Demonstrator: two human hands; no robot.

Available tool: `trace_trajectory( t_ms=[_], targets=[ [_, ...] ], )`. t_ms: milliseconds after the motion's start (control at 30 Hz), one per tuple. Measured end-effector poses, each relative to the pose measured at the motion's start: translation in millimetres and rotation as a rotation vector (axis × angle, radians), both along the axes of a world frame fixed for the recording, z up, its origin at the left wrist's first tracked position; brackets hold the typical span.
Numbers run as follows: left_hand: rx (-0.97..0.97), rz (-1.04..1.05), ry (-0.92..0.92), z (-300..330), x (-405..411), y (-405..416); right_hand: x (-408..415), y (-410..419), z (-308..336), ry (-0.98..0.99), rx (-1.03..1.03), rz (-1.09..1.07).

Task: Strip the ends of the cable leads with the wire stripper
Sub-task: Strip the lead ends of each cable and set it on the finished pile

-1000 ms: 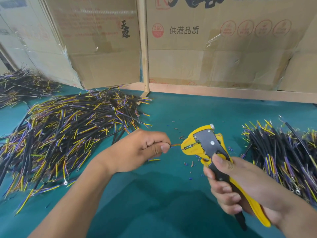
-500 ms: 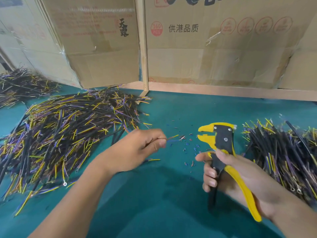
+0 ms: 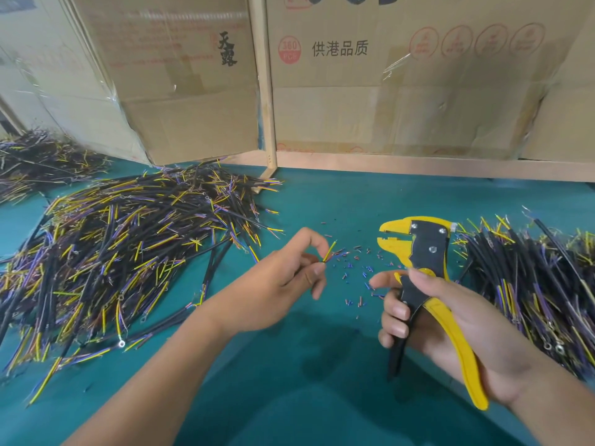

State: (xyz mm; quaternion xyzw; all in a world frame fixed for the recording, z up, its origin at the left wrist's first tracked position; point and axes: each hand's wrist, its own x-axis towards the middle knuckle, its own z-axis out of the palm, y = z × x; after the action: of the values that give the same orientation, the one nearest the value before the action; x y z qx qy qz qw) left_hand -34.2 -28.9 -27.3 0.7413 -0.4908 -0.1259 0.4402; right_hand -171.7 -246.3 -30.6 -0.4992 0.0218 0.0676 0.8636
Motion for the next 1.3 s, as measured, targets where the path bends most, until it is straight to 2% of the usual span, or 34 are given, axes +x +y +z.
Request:
trace_trajectory(
  t_ms=[300, 667, 900, 1167, 1300],
  targets=[
    [-0.029, -0.003, 0.111, -7, -7, -10, -5, 13, -4, -0.024, -0.015, 0.144],
    [-0.121, 0.029, 0.118, -13, -31, -31, -2, 29, -7, -0.019, -0.109, -0.298],
    [-0.126, 0.039, 0.071, -16, -41, -37, -3, 26, -10, -0.038, -0.3, -0.351],
    [-0.24, 0.049, 0.134, -14, -46, -40, -5, 28, -10, -0.062, -0.388, -0.427],
    [-0.294, 0.023, 0.264, -13, -47, -39, -5, 27, -7, -0.07, -0.399, -0.416]
  ],
)
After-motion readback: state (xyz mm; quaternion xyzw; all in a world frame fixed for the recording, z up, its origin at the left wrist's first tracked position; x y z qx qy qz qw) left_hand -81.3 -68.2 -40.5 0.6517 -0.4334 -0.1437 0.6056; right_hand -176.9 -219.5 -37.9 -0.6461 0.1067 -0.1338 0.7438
